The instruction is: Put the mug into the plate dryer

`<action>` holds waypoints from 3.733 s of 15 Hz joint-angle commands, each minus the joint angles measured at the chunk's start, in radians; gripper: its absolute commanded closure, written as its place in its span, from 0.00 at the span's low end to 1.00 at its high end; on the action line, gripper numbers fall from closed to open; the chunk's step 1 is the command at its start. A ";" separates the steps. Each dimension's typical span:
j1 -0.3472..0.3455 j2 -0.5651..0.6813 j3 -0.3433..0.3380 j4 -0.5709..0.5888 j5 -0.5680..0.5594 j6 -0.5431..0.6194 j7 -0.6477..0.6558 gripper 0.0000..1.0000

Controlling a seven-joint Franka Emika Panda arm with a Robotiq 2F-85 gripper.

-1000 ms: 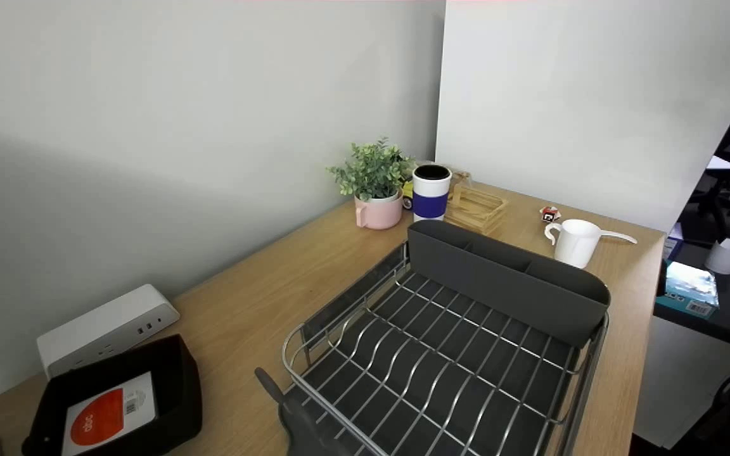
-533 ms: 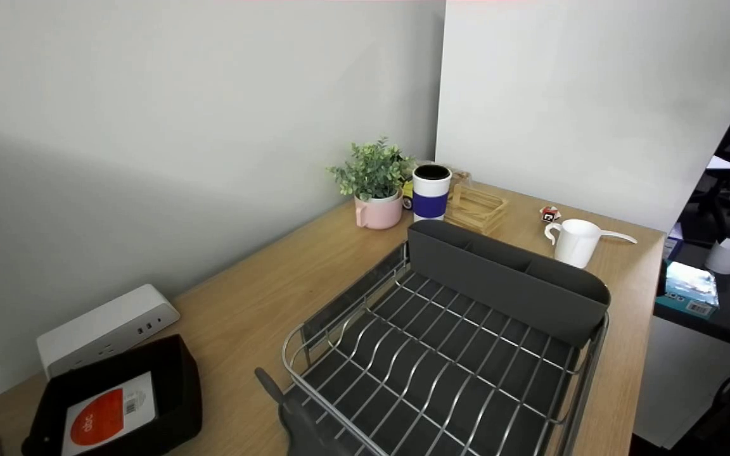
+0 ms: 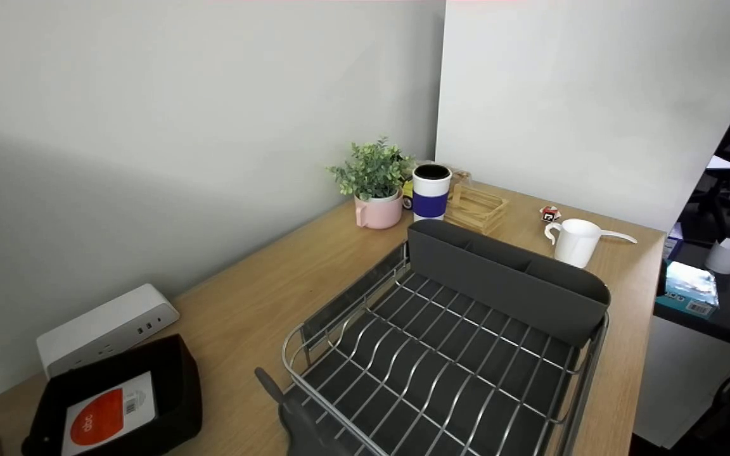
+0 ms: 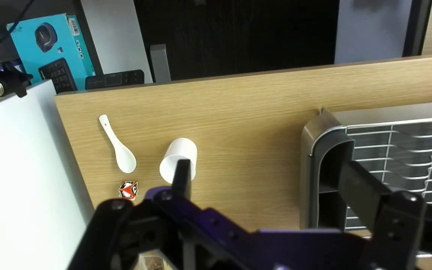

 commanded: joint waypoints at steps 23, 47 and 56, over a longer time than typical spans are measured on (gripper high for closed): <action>-0.031 0.637 -0.080 0.478 -0.086 -0.117 -0.223 0.00; -0.087 1.050 -0.079 0.784 -0.058 -0.150 -0.398 0.00; -0.111 1.247 -0.015 0.977 -0.068 -0.387 -0.613 0.00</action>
